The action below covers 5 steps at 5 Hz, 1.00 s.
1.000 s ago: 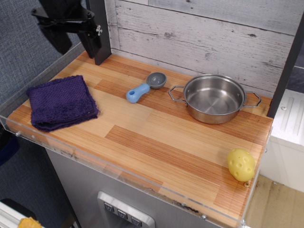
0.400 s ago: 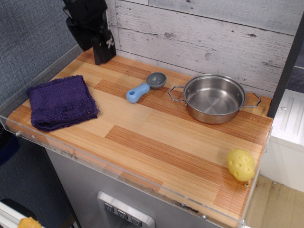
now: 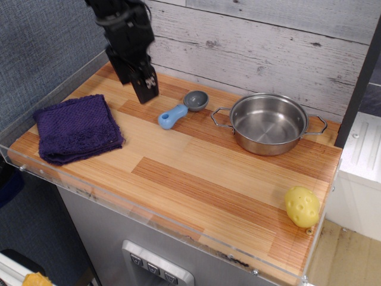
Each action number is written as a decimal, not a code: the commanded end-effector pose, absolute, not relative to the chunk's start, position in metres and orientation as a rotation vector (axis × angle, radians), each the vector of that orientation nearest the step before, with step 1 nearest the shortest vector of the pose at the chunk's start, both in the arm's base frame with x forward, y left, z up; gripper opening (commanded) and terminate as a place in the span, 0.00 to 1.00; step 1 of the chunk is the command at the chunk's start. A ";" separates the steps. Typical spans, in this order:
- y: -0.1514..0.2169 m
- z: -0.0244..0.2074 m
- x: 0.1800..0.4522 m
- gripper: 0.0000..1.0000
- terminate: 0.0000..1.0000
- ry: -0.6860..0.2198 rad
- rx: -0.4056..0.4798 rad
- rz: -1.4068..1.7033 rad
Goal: Place the object onto the table.
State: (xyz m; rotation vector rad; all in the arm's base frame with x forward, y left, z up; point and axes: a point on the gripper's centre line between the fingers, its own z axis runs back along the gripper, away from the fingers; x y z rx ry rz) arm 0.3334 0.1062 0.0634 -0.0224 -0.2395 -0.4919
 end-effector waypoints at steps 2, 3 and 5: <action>0.074 0.040 0.361 1.00 0.00 -0.233 -0.051 -0.556; 0.074 0.033 0.363 1.00 0.00 -0.222 -0.051 -0.551; 0.074 0.027 0.361 0.00 0.00 -0.209 -0.047 -0.551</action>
